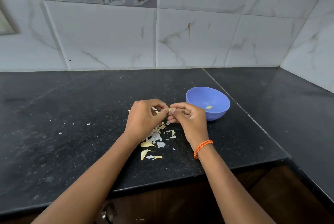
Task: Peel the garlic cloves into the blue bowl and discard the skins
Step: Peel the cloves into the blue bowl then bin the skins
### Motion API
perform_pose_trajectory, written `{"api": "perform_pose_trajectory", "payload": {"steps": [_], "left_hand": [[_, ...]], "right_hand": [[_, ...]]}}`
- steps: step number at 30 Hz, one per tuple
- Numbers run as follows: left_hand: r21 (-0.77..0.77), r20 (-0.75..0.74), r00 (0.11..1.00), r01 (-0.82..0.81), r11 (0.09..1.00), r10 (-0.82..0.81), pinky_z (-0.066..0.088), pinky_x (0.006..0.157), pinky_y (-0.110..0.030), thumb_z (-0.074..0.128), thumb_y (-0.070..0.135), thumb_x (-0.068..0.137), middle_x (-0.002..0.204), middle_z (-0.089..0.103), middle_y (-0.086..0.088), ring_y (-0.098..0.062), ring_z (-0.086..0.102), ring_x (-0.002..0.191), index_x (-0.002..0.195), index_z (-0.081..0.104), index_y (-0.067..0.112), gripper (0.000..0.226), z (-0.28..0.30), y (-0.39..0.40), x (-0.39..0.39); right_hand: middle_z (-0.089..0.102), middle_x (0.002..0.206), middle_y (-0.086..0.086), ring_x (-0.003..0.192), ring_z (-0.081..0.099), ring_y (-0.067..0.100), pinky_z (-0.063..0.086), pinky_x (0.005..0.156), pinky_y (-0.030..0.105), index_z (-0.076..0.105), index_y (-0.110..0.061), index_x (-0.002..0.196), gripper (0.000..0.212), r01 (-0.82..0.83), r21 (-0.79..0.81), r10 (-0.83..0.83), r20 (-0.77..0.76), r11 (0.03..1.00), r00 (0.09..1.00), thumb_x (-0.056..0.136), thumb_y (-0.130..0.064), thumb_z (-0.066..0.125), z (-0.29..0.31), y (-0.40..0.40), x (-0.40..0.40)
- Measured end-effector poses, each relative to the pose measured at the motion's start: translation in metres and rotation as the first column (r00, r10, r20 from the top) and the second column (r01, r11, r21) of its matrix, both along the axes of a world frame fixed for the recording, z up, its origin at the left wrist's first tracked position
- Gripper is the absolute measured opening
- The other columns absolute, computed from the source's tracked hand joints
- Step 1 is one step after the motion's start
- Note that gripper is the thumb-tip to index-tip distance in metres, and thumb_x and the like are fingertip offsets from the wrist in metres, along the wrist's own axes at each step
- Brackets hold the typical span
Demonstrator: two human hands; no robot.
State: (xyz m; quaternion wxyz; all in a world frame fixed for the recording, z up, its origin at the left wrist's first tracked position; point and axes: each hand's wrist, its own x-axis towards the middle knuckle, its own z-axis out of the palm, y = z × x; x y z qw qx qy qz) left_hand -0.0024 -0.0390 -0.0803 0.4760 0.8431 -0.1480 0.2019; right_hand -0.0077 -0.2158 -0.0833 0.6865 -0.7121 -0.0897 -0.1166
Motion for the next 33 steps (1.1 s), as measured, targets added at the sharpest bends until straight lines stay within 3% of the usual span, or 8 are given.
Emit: {"api": "perform_pose_trajectory", "payload": {"steps": [3,8,14,22,33], "left_hand": [[0.135,0.061,0.997,-0.048,0.990,0.040,0.058,0.059,-0.038,0.073,0.028,0.098,0.080,0.073,0.015,-0.009,0.068,0.057,0.089,0.072,0.034,0.010,0.000,-0.003,0.001],[0.258,0.126,0.991,-0.068,0.964,0.036,0.048,0.057,-0.033,0.063,0.030,0.100,0.085,0.067,0.013,-0.007,0.060,0.067,0.093,0.061,0.032,0.008,-0.001,-0.007,0.000],[0.215,0.128,0.990,-0.079,0.973,0.052,0.040,0.054,-0.028,0.064,0.024,0.098,0.079,0.064,0.011,-0.008,0.058,0.065,0.091,0.059,0.029,0.010,-0.003,-0.010,0.001],[0.104,0.051,0.998,0.019,0.994,-0.025,0.037,0.055,-0.025,0.063,0.021,0.093,0.067,0.054,0.013,-0.008,0.047,0.055,0.087,0.059,0.026,0.009,-0.006,-0.011,0.003],[0.032,0.029,0.998,0.059,0.998,-0.060,0.034,0.054,-0.018,0.058,0.026,0.087,0.063,0.051,0.011,-0.007,0.043,0.054,0.081,0.055,0.026,0.008,-0.001,-0.012,-0.001]], "right_hand": [[0.080,0.084,0.014,0.078,0.079,0.028,0.065,0.075,0.031,0.077,-0.002,0.106,0.009,-0.022,0.035,0.023,-0.027,0.999,0.999,0.099,-0.002,0.071,0.000,-0.001,0.001],[0.081,0.092,0.013,0.082,0.079,0.024,0.064,0.077,0.029,0.078,-0.002,0.111,0.015,-0.093,0.084,0.096,-0.038,0.992,0.995,0.101,-0.001,0.067,0.001,-0.001,0.001],[0.080,0.092,0.018,0.079,0.079,0.029,0.065,0.077,0.034,0.065,0.001,0.115,0.017,-0.067,0.150,0.071,-0.022,0.986,0.997,0.099,-0.001,0.071,0.002,-0.001,0.001],[0.079,0.091,0.018,0.075,0.076,0.019,0.062,0.073,0.024,0.072,0.006,0.108,0.011,-0.082,0.094,0.083,-0.008,0.992,0.997,0.102,0.003,0.064,-0.001,-0.001,0.005],[0.075,0.088,0.012,0.077,0.068,0.018,0.061,0.078,0.028,0.071,0.004,0.109,0.011,-0.184,0.171,0.197,-0.062,0.968,0.978,0.103,0.001,0.062,-0.003,-0.003,0.007]]}}
